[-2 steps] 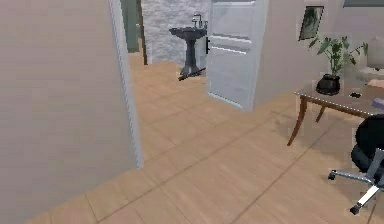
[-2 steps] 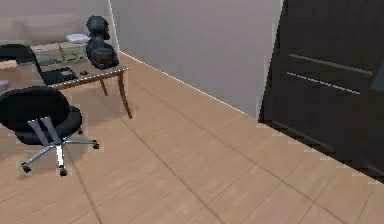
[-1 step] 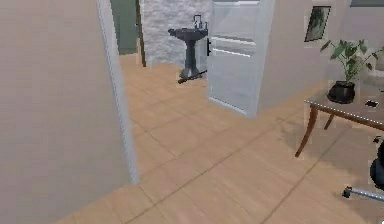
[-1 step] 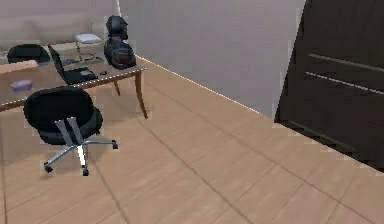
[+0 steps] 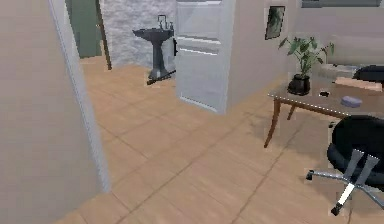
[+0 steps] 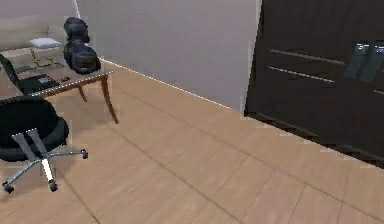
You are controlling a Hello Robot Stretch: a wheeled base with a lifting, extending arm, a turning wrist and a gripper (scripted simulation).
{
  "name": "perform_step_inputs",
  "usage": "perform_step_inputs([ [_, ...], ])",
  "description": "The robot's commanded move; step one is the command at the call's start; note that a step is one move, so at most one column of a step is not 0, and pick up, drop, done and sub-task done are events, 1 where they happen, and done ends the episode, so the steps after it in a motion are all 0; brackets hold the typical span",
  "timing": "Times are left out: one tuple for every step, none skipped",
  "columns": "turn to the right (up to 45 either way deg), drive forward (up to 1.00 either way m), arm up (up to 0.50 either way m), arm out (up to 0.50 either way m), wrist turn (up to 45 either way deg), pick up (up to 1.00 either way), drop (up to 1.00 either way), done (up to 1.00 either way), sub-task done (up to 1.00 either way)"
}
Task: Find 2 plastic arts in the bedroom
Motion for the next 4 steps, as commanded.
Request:
perform_step_inputs([
  [0.0, 0.95, 0.00, 0.00, 0.0, 0.00, 0.00, 0.00, 0.00],
  [0.0, 0.60, 0.00, 0.00, 0.0, 0.00, 0.00, 0.00, 0.00],
  [-36.0, 0.00, 0.00, 0.00, 0.0, 0.00, 0.00, 0.00, 0.00],
  [0.0, 1.00, 0.00, 0.00, 0.0, 0.00, 0.00, 0.00, 0.00],
])
